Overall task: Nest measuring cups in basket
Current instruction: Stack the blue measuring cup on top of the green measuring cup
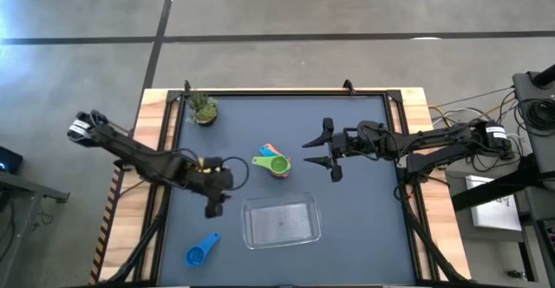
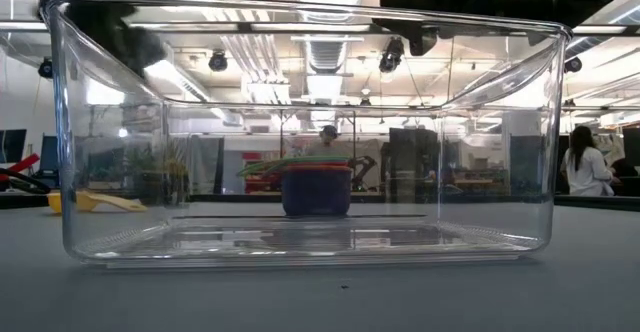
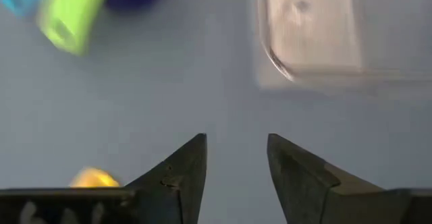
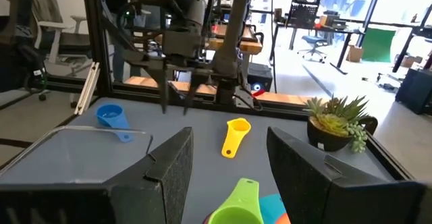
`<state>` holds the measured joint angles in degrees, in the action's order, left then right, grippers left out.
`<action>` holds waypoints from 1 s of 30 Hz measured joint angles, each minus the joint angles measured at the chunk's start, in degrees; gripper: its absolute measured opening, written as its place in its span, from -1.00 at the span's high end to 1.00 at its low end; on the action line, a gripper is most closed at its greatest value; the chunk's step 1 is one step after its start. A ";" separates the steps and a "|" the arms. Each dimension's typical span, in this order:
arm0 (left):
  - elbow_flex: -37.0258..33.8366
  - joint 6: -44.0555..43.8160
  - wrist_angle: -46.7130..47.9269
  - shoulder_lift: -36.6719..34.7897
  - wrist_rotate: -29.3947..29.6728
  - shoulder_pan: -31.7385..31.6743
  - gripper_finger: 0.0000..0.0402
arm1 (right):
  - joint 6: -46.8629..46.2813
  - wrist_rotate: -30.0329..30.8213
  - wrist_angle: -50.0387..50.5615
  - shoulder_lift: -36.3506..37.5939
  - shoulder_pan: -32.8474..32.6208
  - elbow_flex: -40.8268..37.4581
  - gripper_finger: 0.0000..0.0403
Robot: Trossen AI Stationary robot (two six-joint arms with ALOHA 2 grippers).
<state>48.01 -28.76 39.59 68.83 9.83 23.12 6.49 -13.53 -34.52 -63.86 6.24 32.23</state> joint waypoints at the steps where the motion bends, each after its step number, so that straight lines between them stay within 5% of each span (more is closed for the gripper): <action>1: -0.06 -3.07 1.06 -0.22 -1.52 1.00 0.31 | 0.19 -0.01 0.00 0.00 -0.01 0.00 0.12; 17: -0.20 -46.54 0.12 7.49 -11.04 22.29 0.24 | 1.32 -0.17 0.02 0.00 0.00 0.00 0.12; 30: -0.20 -53.24 -4.95 18.20 -14.90 25.75 -0.19 | 2.67 -0.14 0.00 0.00 0.00 0.00 0.12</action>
<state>47.81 -82.00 34.64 87.02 -5.07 48.87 9.17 -13.67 -34.52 -63.86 6.24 32.23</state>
